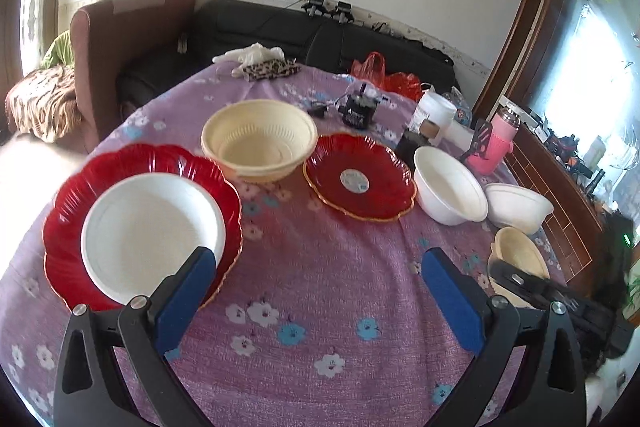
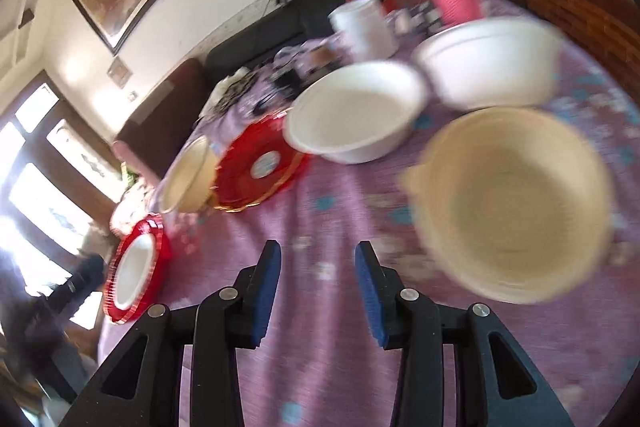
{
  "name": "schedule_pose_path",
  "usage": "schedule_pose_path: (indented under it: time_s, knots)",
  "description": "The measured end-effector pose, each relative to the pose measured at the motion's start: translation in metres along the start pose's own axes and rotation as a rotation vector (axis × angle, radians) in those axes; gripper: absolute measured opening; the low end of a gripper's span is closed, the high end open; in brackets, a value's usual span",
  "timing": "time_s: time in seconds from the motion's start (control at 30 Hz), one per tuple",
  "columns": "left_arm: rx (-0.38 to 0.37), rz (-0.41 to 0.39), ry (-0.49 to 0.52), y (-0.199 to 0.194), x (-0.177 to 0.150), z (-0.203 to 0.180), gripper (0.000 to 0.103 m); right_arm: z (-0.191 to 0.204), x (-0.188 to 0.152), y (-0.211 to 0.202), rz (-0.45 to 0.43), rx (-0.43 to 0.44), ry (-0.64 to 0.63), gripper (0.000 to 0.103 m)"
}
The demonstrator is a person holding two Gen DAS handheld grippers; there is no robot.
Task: Organize plates and bowls
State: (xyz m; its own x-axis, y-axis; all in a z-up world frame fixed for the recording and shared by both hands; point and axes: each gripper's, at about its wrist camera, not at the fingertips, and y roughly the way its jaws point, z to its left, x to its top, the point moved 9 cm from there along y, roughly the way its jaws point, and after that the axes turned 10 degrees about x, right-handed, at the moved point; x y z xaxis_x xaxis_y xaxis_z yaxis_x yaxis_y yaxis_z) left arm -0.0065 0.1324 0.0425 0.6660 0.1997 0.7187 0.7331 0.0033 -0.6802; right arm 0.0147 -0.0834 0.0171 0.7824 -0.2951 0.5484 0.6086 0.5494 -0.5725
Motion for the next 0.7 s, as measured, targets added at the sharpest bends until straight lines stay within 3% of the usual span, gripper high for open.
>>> schedule_pose_path:
  time_s: [0.2,0.5,0.57,0.6,0.7]
  knots:
    - [0.024,-0.001,0.006,0.001,-0.005,0.016,0.103,0.006,0.023,0.076,0.017,-0.021,0.100,0.042]
    - [0.008,0.011,-0.019,0.006,0.001,0.039,0.103,-0.019,0.044,0.129,0.008,-0.015,0.277,0.042]
    - [0.008,0.018,-0.027,0.009,0.001,0.041,0.103,-0.018,0.048,0.132,0.008,-0.023,0.276,0.030]
    - [0.005,0.024,-0.033,0.010,0.000,0.042,0.103,-0.018,0.047,0.134,0.023,-0.029,0.285,0.016]
    - [0.002,0.035,-0.040,0.010,-0.003,0.043,0.103,-0.018,0.042,0.130,0.026,-0.030,0.288,0.014]
